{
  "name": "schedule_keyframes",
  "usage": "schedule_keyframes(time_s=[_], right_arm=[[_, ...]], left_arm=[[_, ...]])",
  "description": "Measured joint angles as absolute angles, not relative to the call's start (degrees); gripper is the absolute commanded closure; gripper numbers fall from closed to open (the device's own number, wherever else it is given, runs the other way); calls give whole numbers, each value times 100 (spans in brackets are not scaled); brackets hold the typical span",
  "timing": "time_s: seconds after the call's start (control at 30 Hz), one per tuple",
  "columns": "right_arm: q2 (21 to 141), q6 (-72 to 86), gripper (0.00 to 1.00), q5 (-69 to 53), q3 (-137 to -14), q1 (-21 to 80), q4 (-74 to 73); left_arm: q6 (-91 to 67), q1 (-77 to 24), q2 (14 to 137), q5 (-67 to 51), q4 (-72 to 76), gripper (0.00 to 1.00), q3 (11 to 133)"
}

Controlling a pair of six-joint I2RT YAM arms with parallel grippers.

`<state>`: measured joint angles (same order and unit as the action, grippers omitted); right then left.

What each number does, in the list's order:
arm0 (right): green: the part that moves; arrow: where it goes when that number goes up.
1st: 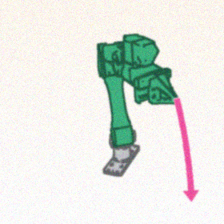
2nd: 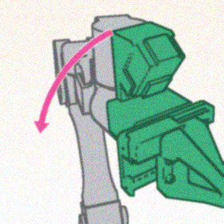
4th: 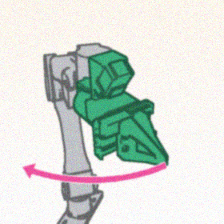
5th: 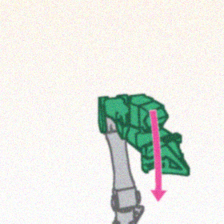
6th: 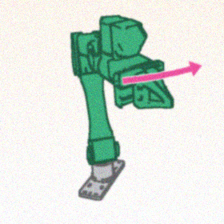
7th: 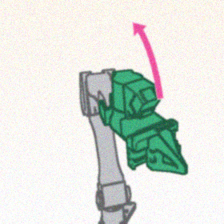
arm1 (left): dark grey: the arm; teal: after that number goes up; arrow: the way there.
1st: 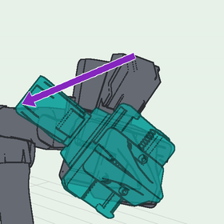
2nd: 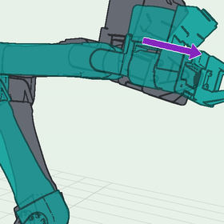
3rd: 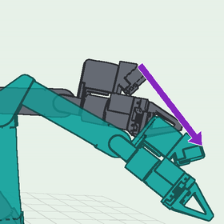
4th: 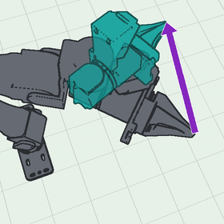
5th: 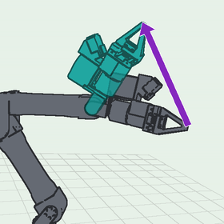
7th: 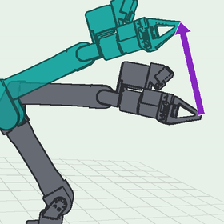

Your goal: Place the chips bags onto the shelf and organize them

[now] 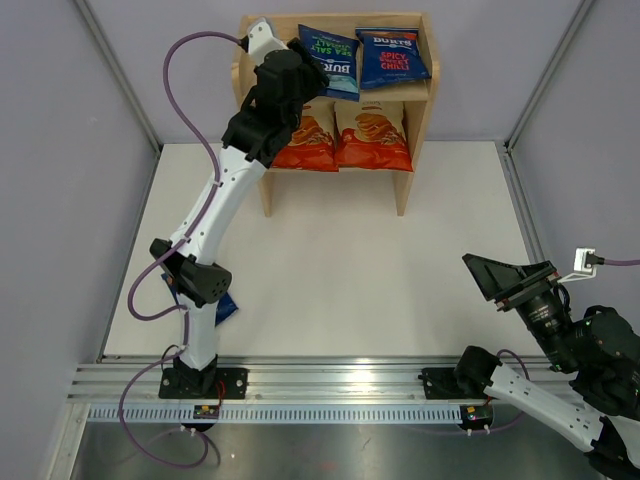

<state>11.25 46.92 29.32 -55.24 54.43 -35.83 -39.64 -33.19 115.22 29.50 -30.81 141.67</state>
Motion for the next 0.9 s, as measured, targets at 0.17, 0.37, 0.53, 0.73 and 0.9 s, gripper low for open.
schedule_keyframes(time_s=[0.17, 0.37, 0.53, 0.73, 0.9], right_arm=[[1127, 4720, 27, 2882, -5522, 5443, -3583], [1125, 4764, 27, 2882, -5516, 5443, -3588], [1125, 4770, 27, 2884, -5516, 5443, -3616], [1125, 4770, 28, 2886, -5516, 5443, -3636], [1125, 4770, 28, 2886, -5516, 5443, -3636]], left_arm=[[-3765, -3297, 11524, 2797, -3127, 54, 14162], [-3739, -3288, 11577, 2536, -3022, 55, 14162], [-3726, -3258, 11677, 2257, -2749, 54, 14180], [-3629, -3260, 11695, 2147, -2615, 34, 14206], [-3352, -3271, 11616, 2259, -2733, 21, 14206]])
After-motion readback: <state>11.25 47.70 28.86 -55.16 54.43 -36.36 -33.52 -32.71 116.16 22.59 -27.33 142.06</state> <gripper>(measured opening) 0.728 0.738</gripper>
